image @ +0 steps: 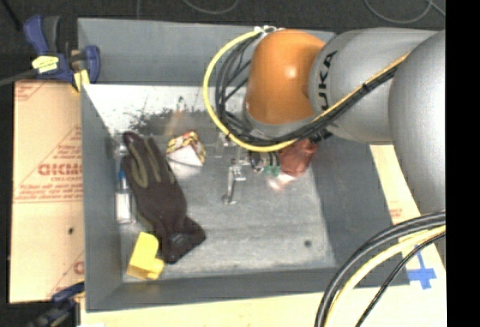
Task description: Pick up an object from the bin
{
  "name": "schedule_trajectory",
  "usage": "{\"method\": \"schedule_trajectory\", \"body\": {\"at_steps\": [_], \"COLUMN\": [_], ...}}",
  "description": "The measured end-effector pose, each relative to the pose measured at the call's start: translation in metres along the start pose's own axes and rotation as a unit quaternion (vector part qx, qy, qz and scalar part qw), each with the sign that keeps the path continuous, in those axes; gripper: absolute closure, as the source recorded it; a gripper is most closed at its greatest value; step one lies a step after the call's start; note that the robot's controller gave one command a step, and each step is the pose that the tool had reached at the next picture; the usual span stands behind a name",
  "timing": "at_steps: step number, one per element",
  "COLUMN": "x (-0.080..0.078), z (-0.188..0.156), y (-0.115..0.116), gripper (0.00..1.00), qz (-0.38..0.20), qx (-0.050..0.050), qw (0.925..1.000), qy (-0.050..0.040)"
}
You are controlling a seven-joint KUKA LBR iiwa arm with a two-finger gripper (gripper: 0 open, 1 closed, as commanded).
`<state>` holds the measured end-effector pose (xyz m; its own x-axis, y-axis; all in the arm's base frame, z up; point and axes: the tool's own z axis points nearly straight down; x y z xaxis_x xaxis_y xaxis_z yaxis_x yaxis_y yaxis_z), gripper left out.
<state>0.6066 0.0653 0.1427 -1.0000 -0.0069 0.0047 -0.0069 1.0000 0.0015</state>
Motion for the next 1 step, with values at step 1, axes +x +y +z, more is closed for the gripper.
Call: {"method": "schedule_trajectory", "body": {"at_steps": [1], "x": [-0.0018], "z": [-0.0047], "y": [-0.0001], "gripper": [0.00], "qz": [0.000], "qx": [0.000], "qw": [1.0000], "qy": [-0.0039]}}
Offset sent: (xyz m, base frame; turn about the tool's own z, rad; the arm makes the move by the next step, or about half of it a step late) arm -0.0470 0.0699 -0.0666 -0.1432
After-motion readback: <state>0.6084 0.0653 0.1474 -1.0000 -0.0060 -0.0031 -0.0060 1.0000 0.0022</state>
